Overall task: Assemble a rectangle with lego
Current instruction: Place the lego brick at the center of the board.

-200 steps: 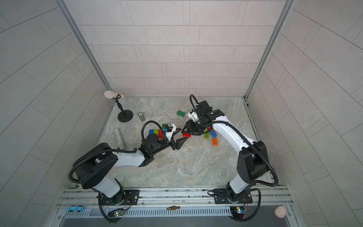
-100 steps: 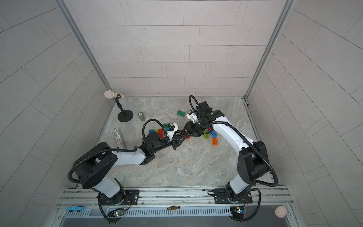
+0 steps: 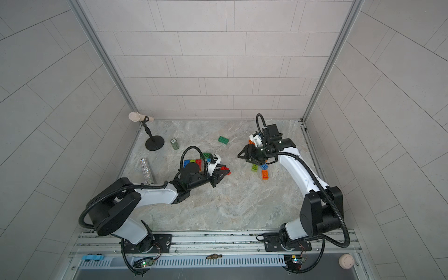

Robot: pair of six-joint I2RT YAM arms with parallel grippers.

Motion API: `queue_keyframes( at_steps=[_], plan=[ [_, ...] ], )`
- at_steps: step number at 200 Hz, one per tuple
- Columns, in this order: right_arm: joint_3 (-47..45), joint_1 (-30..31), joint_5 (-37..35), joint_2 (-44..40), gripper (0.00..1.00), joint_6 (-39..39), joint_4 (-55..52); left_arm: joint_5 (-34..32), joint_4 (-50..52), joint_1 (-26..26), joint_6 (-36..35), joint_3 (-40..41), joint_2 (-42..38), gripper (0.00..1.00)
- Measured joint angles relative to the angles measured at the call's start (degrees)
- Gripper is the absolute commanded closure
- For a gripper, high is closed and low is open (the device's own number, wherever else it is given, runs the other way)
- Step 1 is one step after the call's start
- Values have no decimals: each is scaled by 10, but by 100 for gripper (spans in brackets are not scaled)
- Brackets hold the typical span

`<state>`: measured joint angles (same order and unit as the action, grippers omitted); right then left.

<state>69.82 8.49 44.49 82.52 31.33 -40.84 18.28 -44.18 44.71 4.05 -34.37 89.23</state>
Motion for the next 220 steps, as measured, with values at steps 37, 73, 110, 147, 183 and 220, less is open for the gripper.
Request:
queue_keyframes(
  at_steps=[37, 73, 110, 147, 183, 220],
  plan=[
    [-23, -12, -129, -5, 40, -6, -13, -65, 325, 10, -30, -159, 20, 82],
    [-38, -12, -241, -6, 40, -11, -24, -133, 589, 35, -55, -350, 116, 81],
    [-44, -6, -285, -6, 41, -13, -24, -174, 760, 72, -75, -421, 227, 78],
    [-48, 9, -300, -6, 41, -18, -22, -191, 812, 85, -77, -447, 239, 57],
    [-49, 33, -312, -2, 41, -27, -23, -203, 831, 86, -82, -452, 260, 38],
    [-49, 53, -320, 18, 41, -33, -23, -211, 831, 86, -81, -460, 261, 32]
  ],
)
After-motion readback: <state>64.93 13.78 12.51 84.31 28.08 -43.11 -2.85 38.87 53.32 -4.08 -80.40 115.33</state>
